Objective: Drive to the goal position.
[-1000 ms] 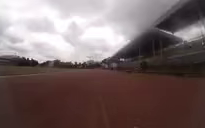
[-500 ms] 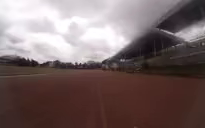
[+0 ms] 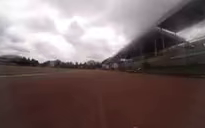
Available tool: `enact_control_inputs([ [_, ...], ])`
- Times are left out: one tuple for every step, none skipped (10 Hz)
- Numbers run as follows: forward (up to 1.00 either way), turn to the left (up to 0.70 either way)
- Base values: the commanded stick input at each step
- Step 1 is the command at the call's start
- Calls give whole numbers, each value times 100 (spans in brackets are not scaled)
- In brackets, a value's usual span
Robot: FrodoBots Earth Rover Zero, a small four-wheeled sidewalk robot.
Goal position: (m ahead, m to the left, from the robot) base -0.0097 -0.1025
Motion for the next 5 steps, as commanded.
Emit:
enact_control_inputs([
  [70, 0],
  [70, 0],
  [70, 0],
  [70, 0],
  [70, 0],
])
